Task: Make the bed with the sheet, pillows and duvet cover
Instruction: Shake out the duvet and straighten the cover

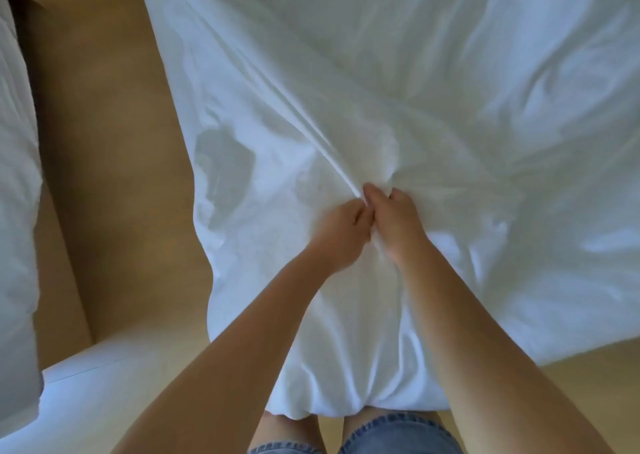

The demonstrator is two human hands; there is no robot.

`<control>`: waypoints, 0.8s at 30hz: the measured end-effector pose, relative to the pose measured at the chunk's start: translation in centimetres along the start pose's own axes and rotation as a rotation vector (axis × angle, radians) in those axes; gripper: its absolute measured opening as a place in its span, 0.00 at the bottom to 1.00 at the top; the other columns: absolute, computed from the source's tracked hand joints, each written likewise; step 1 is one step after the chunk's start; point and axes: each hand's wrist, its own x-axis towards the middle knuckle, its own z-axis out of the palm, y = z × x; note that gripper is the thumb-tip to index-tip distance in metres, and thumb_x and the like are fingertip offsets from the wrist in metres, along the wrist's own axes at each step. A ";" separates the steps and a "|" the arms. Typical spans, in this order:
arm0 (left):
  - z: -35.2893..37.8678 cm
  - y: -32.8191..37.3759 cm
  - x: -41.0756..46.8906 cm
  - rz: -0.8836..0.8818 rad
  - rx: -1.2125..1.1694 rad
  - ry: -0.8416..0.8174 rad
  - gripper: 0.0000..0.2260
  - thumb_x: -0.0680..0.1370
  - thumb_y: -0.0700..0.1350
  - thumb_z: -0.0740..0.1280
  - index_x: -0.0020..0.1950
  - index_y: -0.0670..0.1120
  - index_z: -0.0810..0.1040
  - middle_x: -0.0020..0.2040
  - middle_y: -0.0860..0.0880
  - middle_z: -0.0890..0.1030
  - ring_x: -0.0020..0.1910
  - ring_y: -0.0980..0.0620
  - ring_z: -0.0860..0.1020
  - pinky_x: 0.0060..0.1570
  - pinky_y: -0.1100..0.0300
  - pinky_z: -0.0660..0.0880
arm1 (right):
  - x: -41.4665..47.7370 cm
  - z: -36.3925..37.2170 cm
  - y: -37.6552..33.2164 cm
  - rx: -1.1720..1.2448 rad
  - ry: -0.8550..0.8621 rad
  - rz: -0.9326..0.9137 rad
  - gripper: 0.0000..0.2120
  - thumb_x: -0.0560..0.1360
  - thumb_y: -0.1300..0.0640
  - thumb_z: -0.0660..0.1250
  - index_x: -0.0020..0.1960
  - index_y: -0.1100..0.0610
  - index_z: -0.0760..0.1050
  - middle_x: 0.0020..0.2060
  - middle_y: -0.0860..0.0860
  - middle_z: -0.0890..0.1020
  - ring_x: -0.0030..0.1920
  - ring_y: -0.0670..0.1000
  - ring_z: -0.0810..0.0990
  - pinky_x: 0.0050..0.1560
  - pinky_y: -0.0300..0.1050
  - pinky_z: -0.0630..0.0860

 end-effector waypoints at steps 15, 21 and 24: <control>-2.8 -5.0 -3.5 0.098 0.158 0.692 0.06 0.77 0.40 0.66 0.43 0.40 0.81 0.38 0.46 0.77 0.38 0.46 0.75 0.36 0.53 0.72 | 3.3 -1.5 -3.7 0.052 0.396 -0.099 0.10 0.78 0.53 0.60 0.47 0.60 0.70 0.42 0.56 0.74 0.43 0.53 0.74 0.46 0.50 0.74; -0.6 0.5 -7.1 0.405 -0.054 0.593 0.07 0.77 0.41 0.64 0.42 0.42 0.79 0.37 0.51 0.77 0.37 0.58 0.73 0.38 0.65 0.71 | -3.1 -0.8 -1.3 0.018 -0.388 0.233 0.25 0.62 0.29 0.67 0.44 0.50 0.81 0.44 0.45 0.82 0.47 0.45 0.81 0.55 0.46 0.77; -0.5 1.4 -5.4 0.207 -0.142 0.388 0.06 0.78 0.41 0.64 0.45 0.43 0.80 0.41 0.52 0.79 0.41 0.58 0.76 0.45 0.63 0.73 | -3.5 -1.6 -0.8 0.224 -0.483 0.248 0.13 0.76 0.51 0.64 0.40 0.58 0.80 0.35 0.53 0.82 0.39 0.50 0.82 0.36 0.41 0.78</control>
